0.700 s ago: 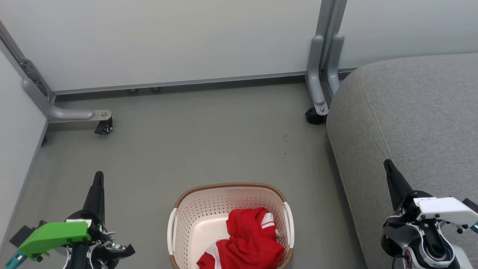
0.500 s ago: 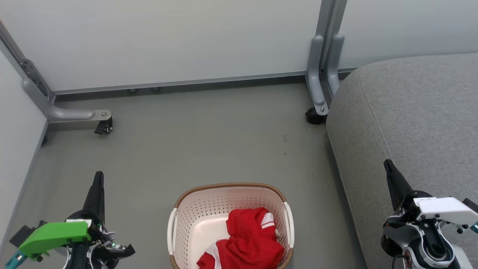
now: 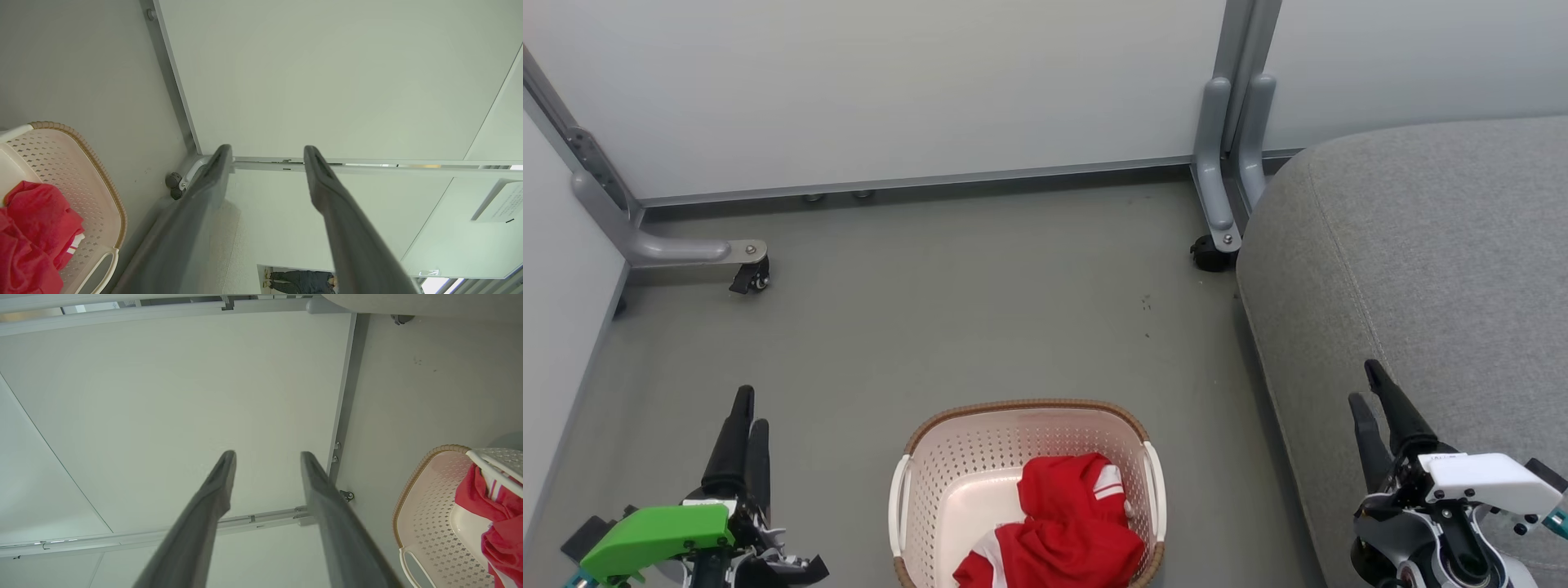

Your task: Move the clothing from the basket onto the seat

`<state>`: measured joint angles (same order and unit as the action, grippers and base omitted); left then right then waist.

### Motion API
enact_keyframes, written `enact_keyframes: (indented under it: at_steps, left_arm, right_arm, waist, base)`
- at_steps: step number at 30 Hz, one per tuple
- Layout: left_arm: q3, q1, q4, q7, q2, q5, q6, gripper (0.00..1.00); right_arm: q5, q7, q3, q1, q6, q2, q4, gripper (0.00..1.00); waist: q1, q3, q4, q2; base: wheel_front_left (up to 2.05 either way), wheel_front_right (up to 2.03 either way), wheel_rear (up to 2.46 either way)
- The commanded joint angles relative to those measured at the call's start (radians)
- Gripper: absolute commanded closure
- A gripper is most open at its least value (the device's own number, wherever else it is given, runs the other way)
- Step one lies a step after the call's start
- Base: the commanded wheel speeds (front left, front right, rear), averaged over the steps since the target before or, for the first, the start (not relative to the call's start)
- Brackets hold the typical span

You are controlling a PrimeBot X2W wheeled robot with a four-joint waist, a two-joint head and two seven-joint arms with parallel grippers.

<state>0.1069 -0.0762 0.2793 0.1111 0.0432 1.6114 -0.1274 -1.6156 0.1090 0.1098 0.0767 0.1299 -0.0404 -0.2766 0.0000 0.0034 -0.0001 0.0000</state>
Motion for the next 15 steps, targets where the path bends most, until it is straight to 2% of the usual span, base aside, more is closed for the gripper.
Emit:
enact_keyframes:
  at_steps: [1, 10, 15]
  left_arm:
    - [-0.009, -0.022, -0.019, -0.013, 0.003, -0.004, -0.001, 0.00]
    - [-0.056, -0.036, -0.045, -0.057, 0.011, -0.030, -0.001, 0.00]
    - [-0.077, -0.043, -0.081, -0.087, 0.024, -0.104, -0.002, 0.00]
  right_arm:
    - [0.005, -0.013, -0.008, 0.019, 0.000, -0.004, 0.021, 0.00]
    - [0.035, -0.057, -0.043, 0.023, 0.000, -0.009, 0.042, 0.00]
    - [0.130, -0.086, -0.050, 0.027, 0.000, -0.017, 0.060, 0.00]
  waist:
    - [0.0000, 0.001, 0.000, 0.0000]
    - [0.0000, 0.003, 0.000, 0.0000]
    - [0.0000, 0.003, 0.000, 0.0000]
  base:
    - [0.00, 0.00, 0.00]
    - [0.00, 0.00, 0.00]
    - [0.00, 0.00, 0.00]
